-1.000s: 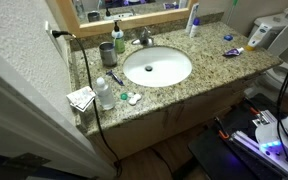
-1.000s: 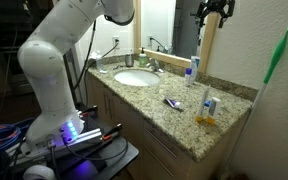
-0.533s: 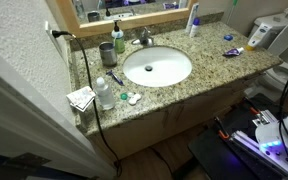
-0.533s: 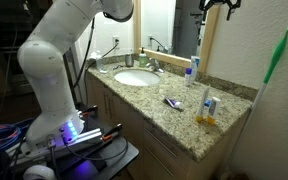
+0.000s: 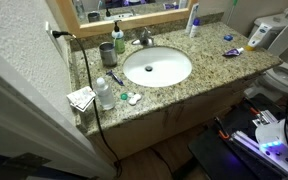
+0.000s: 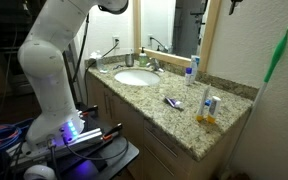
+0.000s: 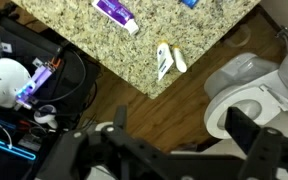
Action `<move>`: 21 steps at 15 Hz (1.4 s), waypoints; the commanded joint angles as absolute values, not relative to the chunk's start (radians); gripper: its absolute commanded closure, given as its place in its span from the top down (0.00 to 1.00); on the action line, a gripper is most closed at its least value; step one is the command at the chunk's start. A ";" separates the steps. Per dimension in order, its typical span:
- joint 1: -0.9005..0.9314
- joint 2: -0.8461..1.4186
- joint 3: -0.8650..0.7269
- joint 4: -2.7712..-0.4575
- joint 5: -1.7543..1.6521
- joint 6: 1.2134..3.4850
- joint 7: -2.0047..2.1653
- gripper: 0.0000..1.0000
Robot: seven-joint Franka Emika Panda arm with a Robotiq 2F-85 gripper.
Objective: Move the silver cup to the left side of the counter, move the small blue object and then the toothpaste to the left side of the counter as well
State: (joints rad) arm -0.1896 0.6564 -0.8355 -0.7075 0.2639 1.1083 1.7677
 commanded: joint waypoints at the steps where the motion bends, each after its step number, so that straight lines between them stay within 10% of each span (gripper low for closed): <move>1: -0.179 0.649 -0.836 -0.730 0.238 1.112 1.710 1.00; 6: -0.118 0.685 -0.813 -0.785 0.190 1.044 1.604 1.00; 21: 0.058 0.521 -0.764 -1.512 0.134 1.929 0.982 1.00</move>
State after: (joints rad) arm 0.0308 0.6535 -0.7806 -1.3169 0.1123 1.8326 1.1005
